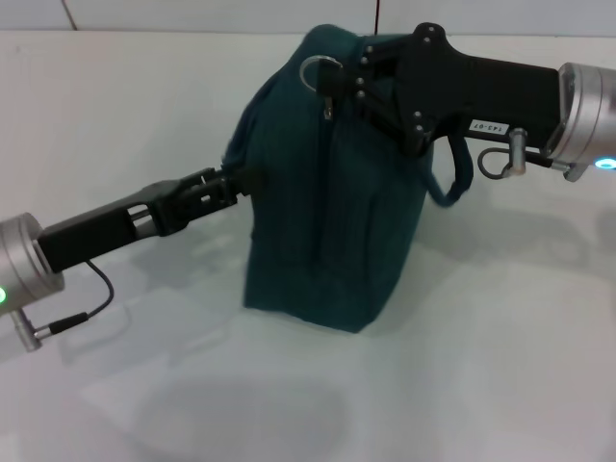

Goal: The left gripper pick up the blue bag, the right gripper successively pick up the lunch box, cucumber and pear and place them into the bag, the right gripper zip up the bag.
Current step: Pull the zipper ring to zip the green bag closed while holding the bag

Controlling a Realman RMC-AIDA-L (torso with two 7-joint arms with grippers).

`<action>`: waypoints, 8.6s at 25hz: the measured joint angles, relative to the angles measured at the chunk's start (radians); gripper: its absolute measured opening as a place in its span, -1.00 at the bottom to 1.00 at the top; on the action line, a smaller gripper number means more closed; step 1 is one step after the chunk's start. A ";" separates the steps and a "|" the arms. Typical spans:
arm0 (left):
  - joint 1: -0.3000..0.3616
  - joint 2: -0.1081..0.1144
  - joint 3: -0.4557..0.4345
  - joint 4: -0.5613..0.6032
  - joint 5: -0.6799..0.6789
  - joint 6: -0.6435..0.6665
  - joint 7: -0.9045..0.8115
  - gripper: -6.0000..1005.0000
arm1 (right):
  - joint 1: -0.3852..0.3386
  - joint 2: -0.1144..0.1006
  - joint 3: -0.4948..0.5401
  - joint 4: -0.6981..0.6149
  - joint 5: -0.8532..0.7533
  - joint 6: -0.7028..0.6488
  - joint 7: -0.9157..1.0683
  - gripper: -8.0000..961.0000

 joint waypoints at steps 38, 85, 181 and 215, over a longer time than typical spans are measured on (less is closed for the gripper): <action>-0.035 -0.016 0.027 -0.007 -0.006 -0.014 0.026 -0.60 | -0.029 -0.003 -0.005 0.002 0.002 0.006 0.000 -0.90; -0.001 -0.007 0.079 -0.026 -0.003 0.078 0.127 -0.88 | -0.053 -0.008 0.021 0.117 0.122 0.247 0.095 -0.88; -0.265 0.001 -0.065 0.131 0.209 -0.108 -0.218 0.72 | -0.088 -0.009 0.035 0.118 0.146 0.244 0.044 -0.83; -0.265 -0.015 -0.047 0.125 0.210 -0.139 -0.088 0.19 | -0.088 -0.012 0.047 0.118 0.146 0.248 0.031 -0.81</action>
